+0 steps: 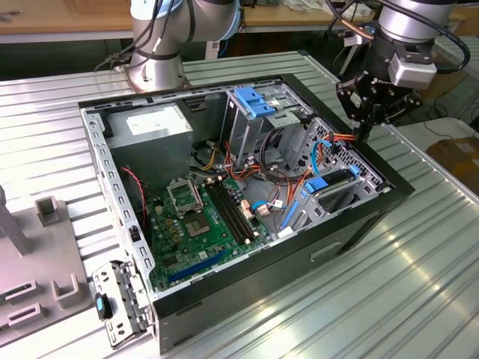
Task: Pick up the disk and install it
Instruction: 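Insert the first disk wire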
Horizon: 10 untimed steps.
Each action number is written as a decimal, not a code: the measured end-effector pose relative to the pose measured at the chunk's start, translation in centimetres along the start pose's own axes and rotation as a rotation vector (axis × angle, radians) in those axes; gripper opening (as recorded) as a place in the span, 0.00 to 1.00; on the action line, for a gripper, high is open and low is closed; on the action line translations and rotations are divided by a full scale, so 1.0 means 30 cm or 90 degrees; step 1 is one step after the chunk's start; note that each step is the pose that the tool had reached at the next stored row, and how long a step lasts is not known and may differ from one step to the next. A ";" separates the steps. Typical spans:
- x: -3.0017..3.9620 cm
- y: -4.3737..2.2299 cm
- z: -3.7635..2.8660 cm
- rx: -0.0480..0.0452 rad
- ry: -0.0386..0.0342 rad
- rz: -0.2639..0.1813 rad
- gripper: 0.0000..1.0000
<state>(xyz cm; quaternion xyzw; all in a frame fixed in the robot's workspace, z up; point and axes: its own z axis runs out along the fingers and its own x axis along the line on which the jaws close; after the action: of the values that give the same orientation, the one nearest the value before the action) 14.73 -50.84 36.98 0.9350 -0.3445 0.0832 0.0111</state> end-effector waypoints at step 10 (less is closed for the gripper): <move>-0.061 0.053 -0.011 -0.0051 0.0015 0.027 0.16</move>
<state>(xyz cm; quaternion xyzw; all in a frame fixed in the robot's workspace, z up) 12.29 -50.85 36.96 0.9272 -0.3649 0.0831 0.0135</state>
